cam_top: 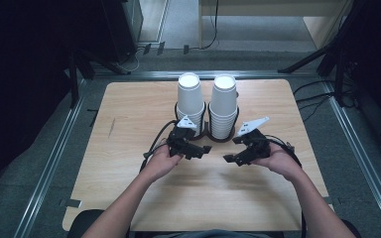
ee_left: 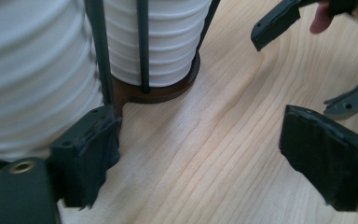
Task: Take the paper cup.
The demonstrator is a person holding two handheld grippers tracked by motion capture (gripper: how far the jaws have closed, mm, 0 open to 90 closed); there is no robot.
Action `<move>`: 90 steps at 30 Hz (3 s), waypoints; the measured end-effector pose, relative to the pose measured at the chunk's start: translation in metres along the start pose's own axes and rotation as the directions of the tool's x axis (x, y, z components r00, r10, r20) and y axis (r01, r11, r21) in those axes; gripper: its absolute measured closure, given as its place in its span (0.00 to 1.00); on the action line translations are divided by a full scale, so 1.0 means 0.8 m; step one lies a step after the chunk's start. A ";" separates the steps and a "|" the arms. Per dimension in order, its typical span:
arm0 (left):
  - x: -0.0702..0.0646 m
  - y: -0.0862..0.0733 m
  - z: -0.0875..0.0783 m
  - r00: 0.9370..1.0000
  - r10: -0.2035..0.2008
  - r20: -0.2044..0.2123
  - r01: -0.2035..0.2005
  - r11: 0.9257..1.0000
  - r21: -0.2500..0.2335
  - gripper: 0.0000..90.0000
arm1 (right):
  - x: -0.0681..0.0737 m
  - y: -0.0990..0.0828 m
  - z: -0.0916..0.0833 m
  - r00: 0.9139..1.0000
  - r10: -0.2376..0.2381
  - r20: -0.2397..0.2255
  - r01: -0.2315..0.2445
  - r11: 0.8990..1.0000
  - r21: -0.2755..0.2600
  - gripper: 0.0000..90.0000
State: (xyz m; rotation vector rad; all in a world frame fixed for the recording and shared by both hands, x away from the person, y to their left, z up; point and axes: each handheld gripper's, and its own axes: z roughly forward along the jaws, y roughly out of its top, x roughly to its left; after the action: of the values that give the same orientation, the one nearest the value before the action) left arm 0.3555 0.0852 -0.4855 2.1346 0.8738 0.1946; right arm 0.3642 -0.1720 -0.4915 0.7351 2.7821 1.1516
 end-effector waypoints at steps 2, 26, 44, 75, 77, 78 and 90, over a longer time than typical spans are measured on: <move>0.000 0.004 0.002 1.000 0.006 -0.001 -0.006 1.000 0.013 0.14 | -0.004 0.000 0.000 1.000 0.010 0.000 -0.010 1.000 0.006 0.20; -0.008 0.004 0.002 0.994 0.068 0.084 -0.071 0.997 0.032 0.49 | -0.011 0.004 -0.021 0.999 0.041 -0.036 -0.042 0.999 -0.016 0.47; -0.008 0.011 -0.001 0.991 0.072 0.109 -0.074 0.997 0.013 0.66 | -0.008 0.004 -0.037 0.999 0.046 -0.015 -0.047 0.999 -0.022 0.44; -0.014 0.073 0.005 0.999 0.005 0.051 -0.006 1.000 0.024 0.99 | -0.031 0.075 -0.087 0.998 0.043 0.044 -0.043 0.999 -0.013 0.33; -0.013 0.077 0.006 0.999 -0.002 0.048 0.001 1.000 0.026 0.99 | -0.032 0.082 -0.091 0.998 0.041 0.048 -0.040 0.999 -0.014 0.32; -0.013 0.078 0.007 0.999 -0.005 0.039 0.004 1.000 0.026 0.99 | -0.032 0.084 -0.092 0.998 0.041 0.050 -0.040 0.999 -0.011 0.32; -0.009 0.092 0.009 0.999 -0.044 -0.002 0.044 0.999 -0.014 1.00 | -0.046 0.120 -0.101 0.996 0.037 0.081 -0.035 0.999 -0.027 0.25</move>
State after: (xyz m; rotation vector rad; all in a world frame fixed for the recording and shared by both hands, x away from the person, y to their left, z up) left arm 0.3919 0.0439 -0.4355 2.1007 0.9169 0.1806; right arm 0.4190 -0.1831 -0.3733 0.8139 2.6941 1.1336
